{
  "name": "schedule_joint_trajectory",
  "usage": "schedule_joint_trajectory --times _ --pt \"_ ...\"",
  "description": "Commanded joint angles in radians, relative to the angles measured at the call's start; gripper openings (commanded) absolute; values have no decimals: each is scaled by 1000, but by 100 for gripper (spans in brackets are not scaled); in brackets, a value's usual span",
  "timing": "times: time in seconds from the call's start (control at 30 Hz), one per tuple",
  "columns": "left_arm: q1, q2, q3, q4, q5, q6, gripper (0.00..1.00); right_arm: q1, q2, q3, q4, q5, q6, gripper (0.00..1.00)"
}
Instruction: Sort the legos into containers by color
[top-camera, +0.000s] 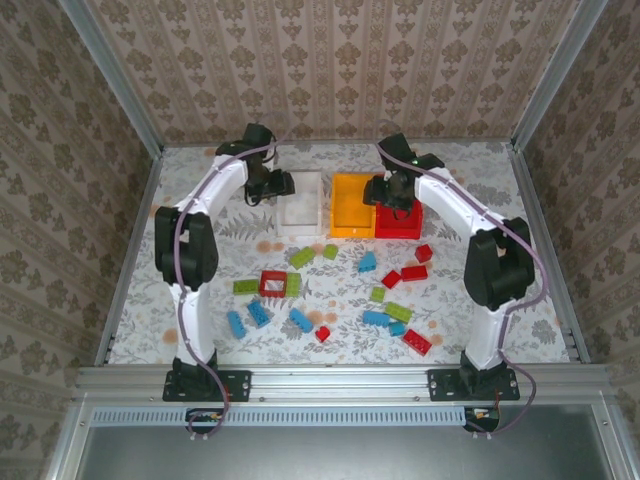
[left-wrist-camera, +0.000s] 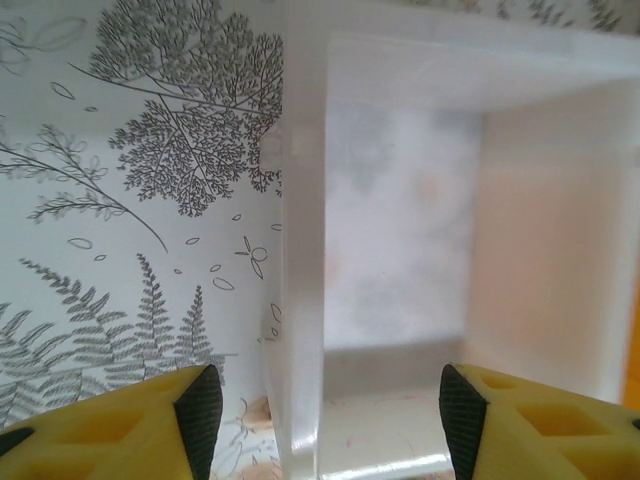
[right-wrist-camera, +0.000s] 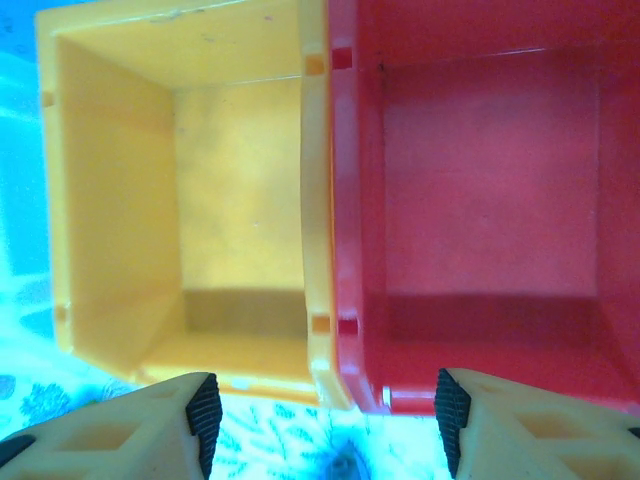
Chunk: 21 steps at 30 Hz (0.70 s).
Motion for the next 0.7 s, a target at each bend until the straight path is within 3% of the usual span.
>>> schedule_joint_trajectory --times 0.0,0.33,0.67 --pt "-4 -119 -55 33 -13 -50 64 21 -86 -74 -31 19 -25 64" --pt "-68 -447 -390 139 43 -70 64 167 -267 -344 -31 -3 1 72" --pt "-229 -837 -815 211 48 -141 65 236 -231 -460 34 -25 -9 84"
